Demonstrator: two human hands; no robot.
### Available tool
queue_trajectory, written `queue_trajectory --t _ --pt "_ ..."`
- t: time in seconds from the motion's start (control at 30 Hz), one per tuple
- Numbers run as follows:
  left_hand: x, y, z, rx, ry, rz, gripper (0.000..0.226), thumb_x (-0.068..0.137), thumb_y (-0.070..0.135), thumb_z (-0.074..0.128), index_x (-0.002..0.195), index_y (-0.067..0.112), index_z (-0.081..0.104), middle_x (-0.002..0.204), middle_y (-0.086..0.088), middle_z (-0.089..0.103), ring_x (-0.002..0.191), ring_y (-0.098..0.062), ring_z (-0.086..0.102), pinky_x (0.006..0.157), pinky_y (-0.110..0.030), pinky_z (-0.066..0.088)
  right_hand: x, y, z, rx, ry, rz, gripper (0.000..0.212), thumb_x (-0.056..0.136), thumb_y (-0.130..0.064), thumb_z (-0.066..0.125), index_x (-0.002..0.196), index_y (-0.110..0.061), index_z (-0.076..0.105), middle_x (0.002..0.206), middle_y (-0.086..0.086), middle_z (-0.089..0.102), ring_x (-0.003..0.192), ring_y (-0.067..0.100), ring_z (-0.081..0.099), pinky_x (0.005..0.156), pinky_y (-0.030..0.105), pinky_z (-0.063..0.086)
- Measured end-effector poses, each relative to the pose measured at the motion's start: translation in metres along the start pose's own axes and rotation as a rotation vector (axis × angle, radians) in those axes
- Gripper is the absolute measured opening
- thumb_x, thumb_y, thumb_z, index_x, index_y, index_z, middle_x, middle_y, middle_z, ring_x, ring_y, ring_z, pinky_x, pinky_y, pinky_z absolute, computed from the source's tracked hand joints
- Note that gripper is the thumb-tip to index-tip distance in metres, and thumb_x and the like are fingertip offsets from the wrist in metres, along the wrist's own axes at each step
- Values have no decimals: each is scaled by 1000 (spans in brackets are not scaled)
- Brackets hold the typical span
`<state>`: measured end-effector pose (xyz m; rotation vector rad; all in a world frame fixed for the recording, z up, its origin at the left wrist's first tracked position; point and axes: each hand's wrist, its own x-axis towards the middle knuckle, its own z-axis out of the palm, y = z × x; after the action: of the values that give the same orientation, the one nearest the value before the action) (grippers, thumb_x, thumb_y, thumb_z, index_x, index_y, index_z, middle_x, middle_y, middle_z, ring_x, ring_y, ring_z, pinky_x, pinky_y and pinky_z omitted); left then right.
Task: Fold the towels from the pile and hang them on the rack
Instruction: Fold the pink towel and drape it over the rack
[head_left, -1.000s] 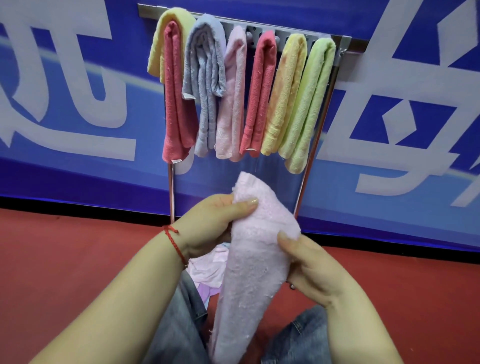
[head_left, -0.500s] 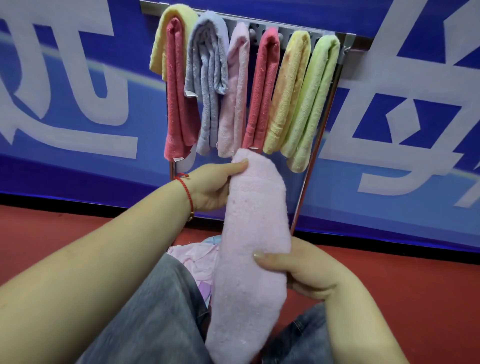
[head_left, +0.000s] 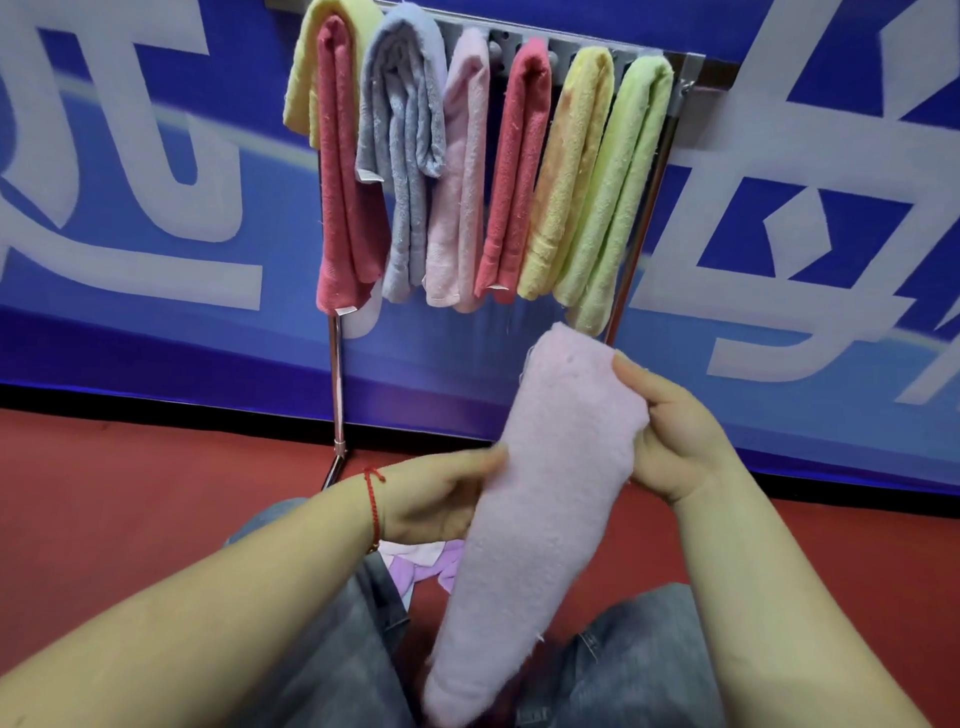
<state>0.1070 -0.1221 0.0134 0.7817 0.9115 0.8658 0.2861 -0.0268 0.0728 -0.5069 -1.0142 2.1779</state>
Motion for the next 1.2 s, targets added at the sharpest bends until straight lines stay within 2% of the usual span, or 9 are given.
queue_trajectory --t 0.1,0.23,0.37,0.43,0.5,0.63,0.83,1.07,1.2 --pt "1 -2 2 144 39 58 19 74 18 59 72 11 76 80 0 74 73 -9 69 72 -20 55 7 6 -17 144 61 19 76 33 -17 95 103 0 71 108 17 68 94 28 69 78 43 57" --pt "-3 10 4 112 65 169 13 78 16 64 77 7 74 80 -3 73 72 -10 70 66 -20 55 8 30 -30 260 192 55 87 32 -27 93 110 3 67 112 20 67 97 32 68 78 53 53" --pt "-5 30 5 130 97 233 20 79 15 55 92 6 66 80 -2 73 74 -11 69 69 -21 56 1 55 -33 319 318 142 57 77 -49 60 102 1 68 95 19 70 76 31 71 61 42 59" --pt "-6 39 6 130 107 243 17 84 8 50 94 5 64 80 -2 72 73 -11 69 70 -21 56 -3 65 -33 332 299 203 53 70 -51 68 91 -3 70 91 16 64 77 28 65 72 31 56" --pt "-4 45 4 110 126 248 19 82 5 51 95 6 64 81 -3 72 73 -13 68 71 -24 55 -6 68 -27 367 235 266 68 54 -53 82 107 -18 58 108 12 49 96 22 48 96 27 38" --pt "-1 54 1 68 181 271 19 86 3 48 95 7 65 80 -4 72 70 -14 68 66 -24 56 -12 65 -14 251 106 320 83 72 -69 57 120 -2 60 133 13 52 121 30 50 108 41 32" --pt "-3 63 -4 114 284 290 22 91 5 45 97 10 65 84 -3 73 74 -15 69 68 -26 55 -12 48 12 -129 48 216 60 76 -45 60 122 -7 58 98 8 71 88 20 69 76 33 53" --pt "-4 62 -12 67 346 150 28 93 26 47 107 8 62 101 -11 69 93 -24 62 87 -35 46 -5 41 29 -203 18 34 24 92 -11 47 110 -4 62 106 9 70 92 15 68 76 25 56" --pt "0 61 -12 69 367 240 25 94 23 48 104 8 64 97 -8 70 91 -20 63 88 -32 47 -2 39 33 -374 35 -44 20 94 -6 47 106 -7 64 101 7 71 88 13 69 71 22 55"
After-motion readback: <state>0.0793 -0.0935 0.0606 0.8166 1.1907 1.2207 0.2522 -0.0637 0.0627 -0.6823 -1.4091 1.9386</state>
